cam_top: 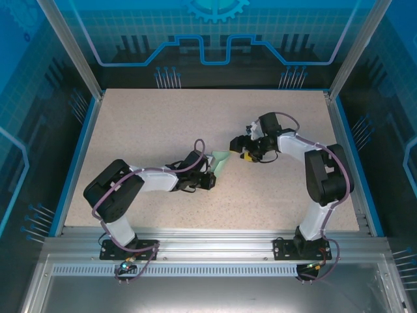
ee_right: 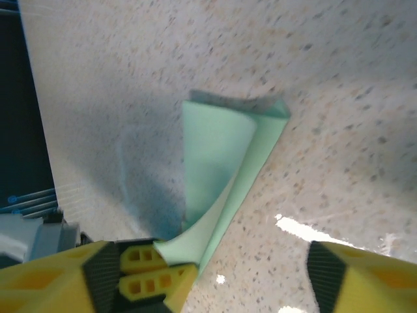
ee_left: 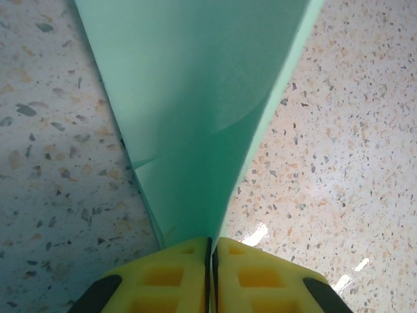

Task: Fold a paper plane with a square sheet of paper (fold left side to right side)
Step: Fold the wing for the fifth time at the center of the table.

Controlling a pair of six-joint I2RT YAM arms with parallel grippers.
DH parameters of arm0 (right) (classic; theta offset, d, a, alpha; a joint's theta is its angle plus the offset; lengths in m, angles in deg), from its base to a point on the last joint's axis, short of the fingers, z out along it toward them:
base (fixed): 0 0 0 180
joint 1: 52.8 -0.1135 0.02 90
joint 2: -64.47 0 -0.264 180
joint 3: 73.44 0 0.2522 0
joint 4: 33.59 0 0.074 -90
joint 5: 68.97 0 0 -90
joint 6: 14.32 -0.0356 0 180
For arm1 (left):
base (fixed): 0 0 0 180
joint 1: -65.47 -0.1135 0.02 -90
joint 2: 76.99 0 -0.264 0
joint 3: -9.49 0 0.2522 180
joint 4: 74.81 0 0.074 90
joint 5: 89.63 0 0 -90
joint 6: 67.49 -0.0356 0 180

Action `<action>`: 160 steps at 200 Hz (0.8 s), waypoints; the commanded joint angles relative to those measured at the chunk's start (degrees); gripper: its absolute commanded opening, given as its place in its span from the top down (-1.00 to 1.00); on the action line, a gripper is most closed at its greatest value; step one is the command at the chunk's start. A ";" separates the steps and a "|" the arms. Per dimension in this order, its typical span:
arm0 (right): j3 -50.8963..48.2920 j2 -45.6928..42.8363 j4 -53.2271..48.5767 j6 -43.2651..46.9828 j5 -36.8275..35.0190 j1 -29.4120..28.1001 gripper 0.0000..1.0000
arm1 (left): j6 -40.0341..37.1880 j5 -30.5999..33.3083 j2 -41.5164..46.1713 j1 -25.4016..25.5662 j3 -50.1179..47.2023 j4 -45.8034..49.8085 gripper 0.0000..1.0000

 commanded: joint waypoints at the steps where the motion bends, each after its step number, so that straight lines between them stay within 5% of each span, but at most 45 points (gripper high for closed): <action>1: -3.51 -2.05 1.82 1.16 3.35 -2.28 -0.36 | 1.30 -2.15 -0.08 -0.53 -1.56 -1.92 0.75; 37: -6.71 -2.46 5.24 -1.25 3.17 -4.73 0.04 | 2.09 -2.49 0.08 -0.89 -2.33 -3.04 0.75; 160: 0.32 6.79 6.44 -4.29 2.15 -10.13 0.45 | 4.37 -4.18 -0.51 -1.82 -4.25 -7.43 0.76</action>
